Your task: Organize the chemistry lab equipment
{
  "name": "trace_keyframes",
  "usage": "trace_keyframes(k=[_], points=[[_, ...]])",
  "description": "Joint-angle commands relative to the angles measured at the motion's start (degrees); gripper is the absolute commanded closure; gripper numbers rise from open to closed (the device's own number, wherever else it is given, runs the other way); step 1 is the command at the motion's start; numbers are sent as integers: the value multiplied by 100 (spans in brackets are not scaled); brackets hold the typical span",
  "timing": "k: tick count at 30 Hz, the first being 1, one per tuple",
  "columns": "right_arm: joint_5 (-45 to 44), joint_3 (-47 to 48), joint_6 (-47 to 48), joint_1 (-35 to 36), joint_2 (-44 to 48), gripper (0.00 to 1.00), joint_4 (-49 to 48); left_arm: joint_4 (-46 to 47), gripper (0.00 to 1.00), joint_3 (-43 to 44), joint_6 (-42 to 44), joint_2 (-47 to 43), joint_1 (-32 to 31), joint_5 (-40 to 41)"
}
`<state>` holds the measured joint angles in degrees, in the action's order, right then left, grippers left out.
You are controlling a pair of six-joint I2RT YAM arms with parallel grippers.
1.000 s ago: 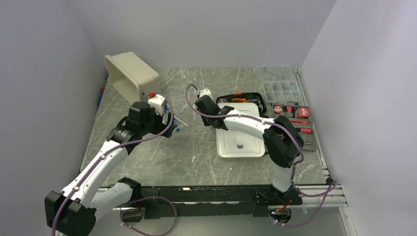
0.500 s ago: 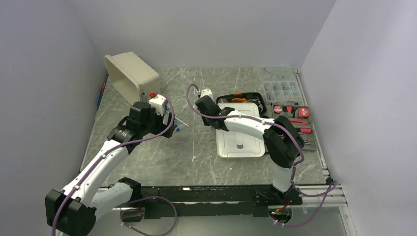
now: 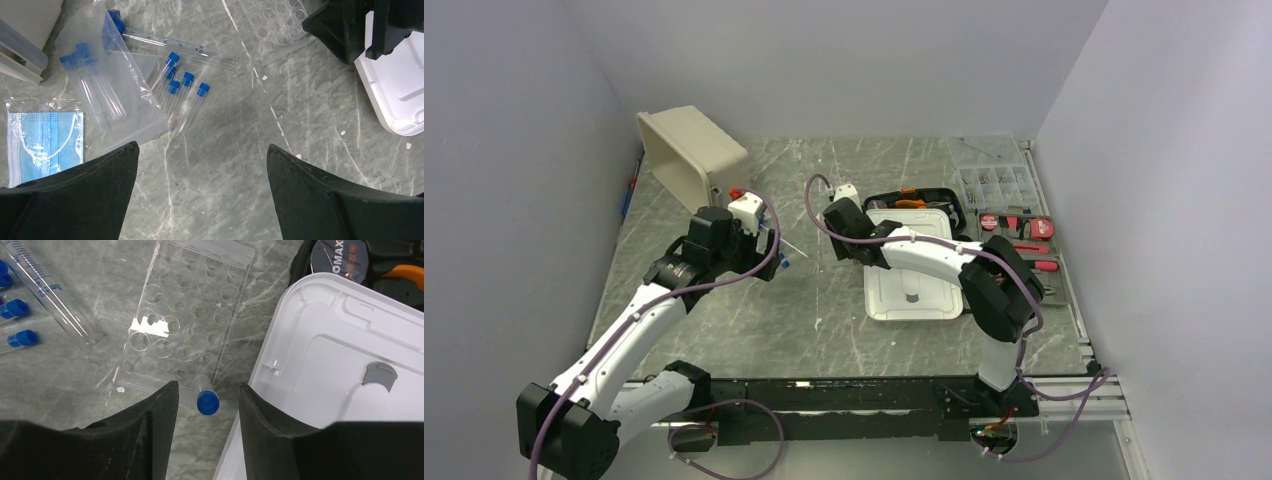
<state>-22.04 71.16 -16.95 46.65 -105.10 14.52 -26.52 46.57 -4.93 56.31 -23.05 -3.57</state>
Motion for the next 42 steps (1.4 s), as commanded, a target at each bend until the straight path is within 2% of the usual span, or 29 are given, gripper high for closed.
trace_keyframes(k=[1,4,6,9,14,22,27,36,42], points=[[-87,-42,92,-7,438,48,-223,37,1,58,135,62,-33,-51],[-19,-76,134,-10,610,41,-286,77,1,31,202,133,-42,-234],[-2,-126,158,-13,793,39,-349,72,1,19,112,321,-42,-41],[-24,-255,177,-74,1037,38,-433,-223,1,253,54,833,-43,11],[70,-788,124,-334,1697,38,-691,-406,2,396,293,1462,-51,-551],[172,-1893,195,-976,3581,39,-781,-422,21,477,328,2246,-51,-212],[251,-2385,295,-1391,4414,39,-653,-521,28,678,297,2802,-51,29],[584,-2765,306,-1708,4834,39,-784,-668,37,920,242,3412,26,527],[578,-2782,315,-1708,4811,39,-807,-600,45,932,234,3466,90,340]])
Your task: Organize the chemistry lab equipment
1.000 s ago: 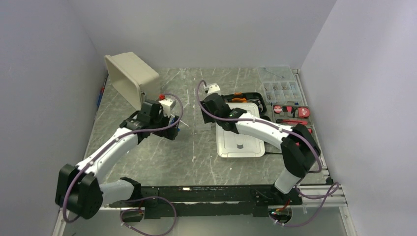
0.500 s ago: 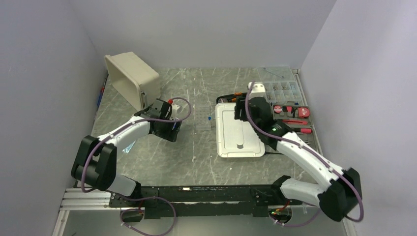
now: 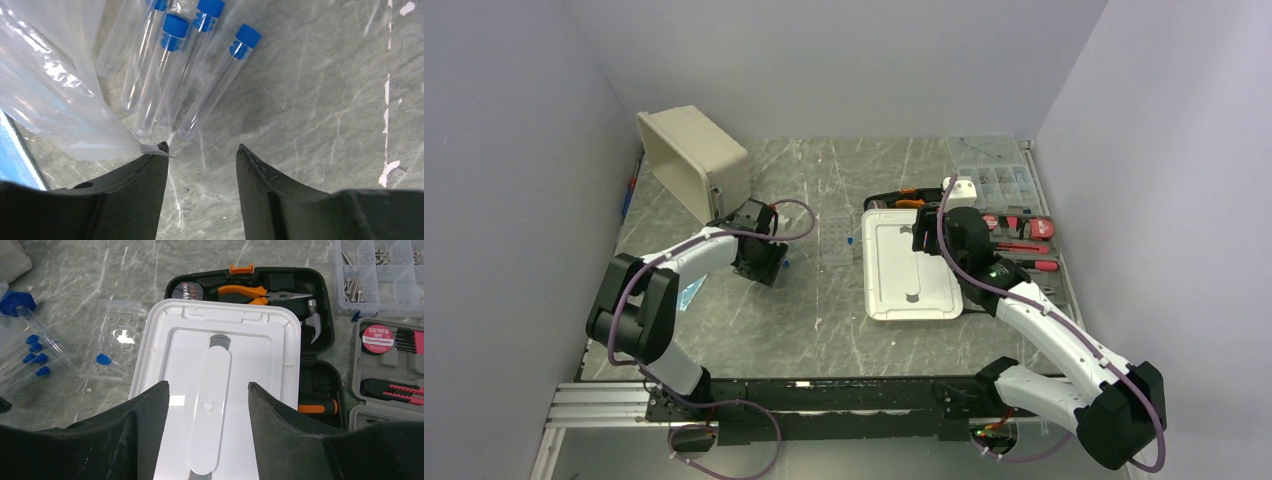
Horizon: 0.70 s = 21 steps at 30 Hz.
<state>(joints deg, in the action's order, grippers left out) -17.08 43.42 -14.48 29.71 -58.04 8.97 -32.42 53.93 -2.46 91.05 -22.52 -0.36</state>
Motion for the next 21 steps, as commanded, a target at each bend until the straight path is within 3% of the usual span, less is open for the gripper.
trace_keyframes(k=[1,21], points=[[85,-2,68,-16,98,39,-250,-17,45,196,-16,8,38,19],[177,-8,99,-18,58,38,-262,-79,60,528,-25,571,38,-187]])
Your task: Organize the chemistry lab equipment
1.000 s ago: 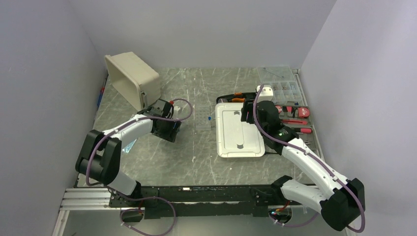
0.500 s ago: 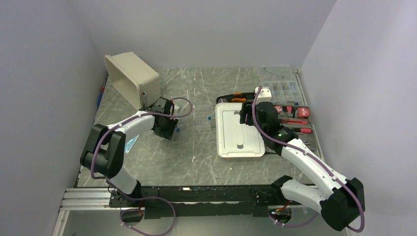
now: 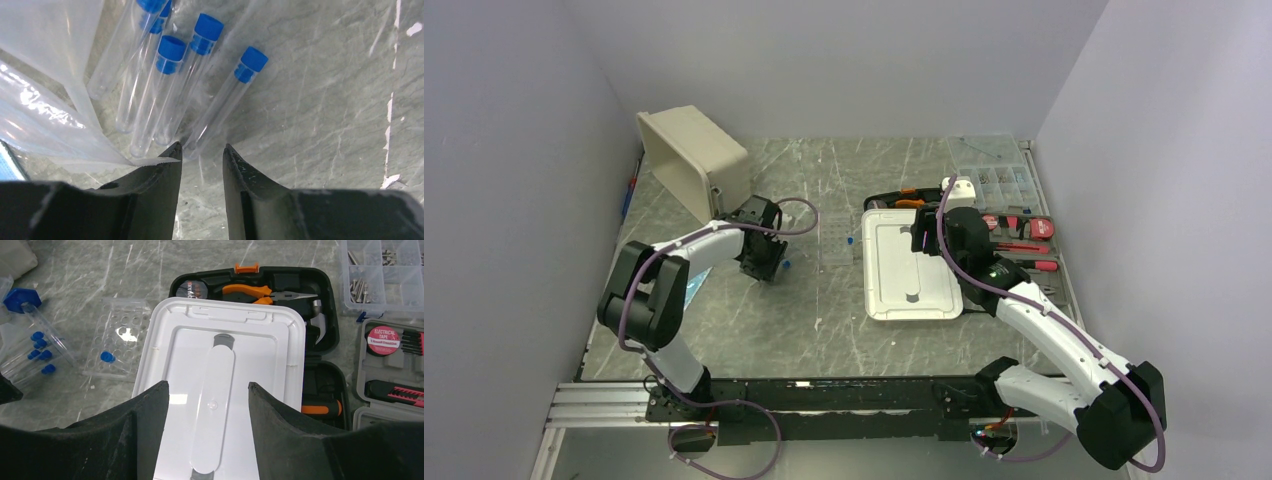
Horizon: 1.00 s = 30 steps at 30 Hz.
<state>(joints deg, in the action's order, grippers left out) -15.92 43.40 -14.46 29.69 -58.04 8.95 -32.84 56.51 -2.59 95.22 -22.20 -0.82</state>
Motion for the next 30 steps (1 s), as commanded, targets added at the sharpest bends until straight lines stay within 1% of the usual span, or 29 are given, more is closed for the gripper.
trace_keyframes(k=[1,4,11,16,21,25,28,30], points=[[63,-21,101,-16,67,38,-276,-46,61,281,-13,181,5,-142],[72,-33,110,-20,89,38,-287,-24,63,260,2,199,-3,-178],[66,-33,110,-17,62,38,-288,-37,63,274,12,287,-71,-199],[67,-40,111,-20,89,37,-278,-94,66,311,21,355,-161,-108],[80,-42,61,-19,161,37,-239,-95,78,310,57,335,-305,-242],[216,-39,-35,-16,211,37,-176,-128,82,302,96,202,-447,-407],[334,7,-131,-19,246,37,-36,-101,86,241,86,-64,-482,-700],[466,32,-223,-16,287,37,73,-84,87,157,80,-299,-515,-828]])
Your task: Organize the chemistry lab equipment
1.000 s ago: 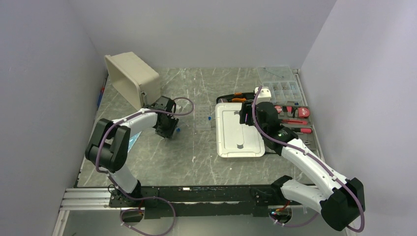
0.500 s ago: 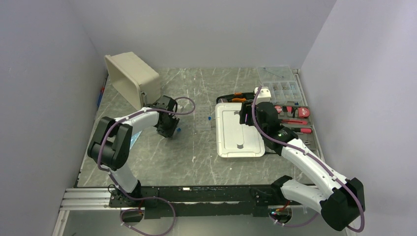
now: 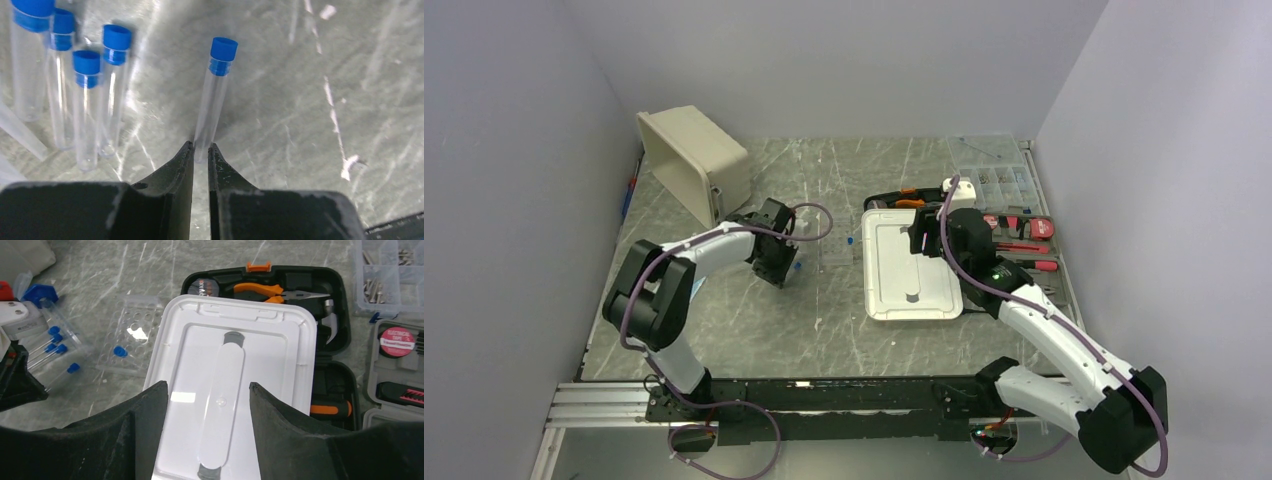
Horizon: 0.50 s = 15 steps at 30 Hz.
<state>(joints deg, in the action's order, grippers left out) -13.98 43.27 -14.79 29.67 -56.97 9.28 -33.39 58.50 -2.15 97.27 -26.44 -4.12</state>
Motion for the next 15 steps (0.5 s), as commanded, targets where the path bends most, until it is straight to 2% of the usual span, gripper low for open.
trace_keyframes(k=[1,4,8,11,15], points=[[361,64,-244,-9,214,37,112,-23,87,-89,37,-633,-108,-550],[729,113,-501,-15,266,36,241,43,87,-229,106,-1057,-230,-790],[1911,247,-845,4,64,34,138,186,87,-377,374,-1697,-484,-1128],[2454,470,-995,176,-254,34,64,384,87,-514,490,-2177,-639,-1508],[3427,507,-1375,256,-601,34,-496,694,87,-682,515,-2732,-702,-2212]])
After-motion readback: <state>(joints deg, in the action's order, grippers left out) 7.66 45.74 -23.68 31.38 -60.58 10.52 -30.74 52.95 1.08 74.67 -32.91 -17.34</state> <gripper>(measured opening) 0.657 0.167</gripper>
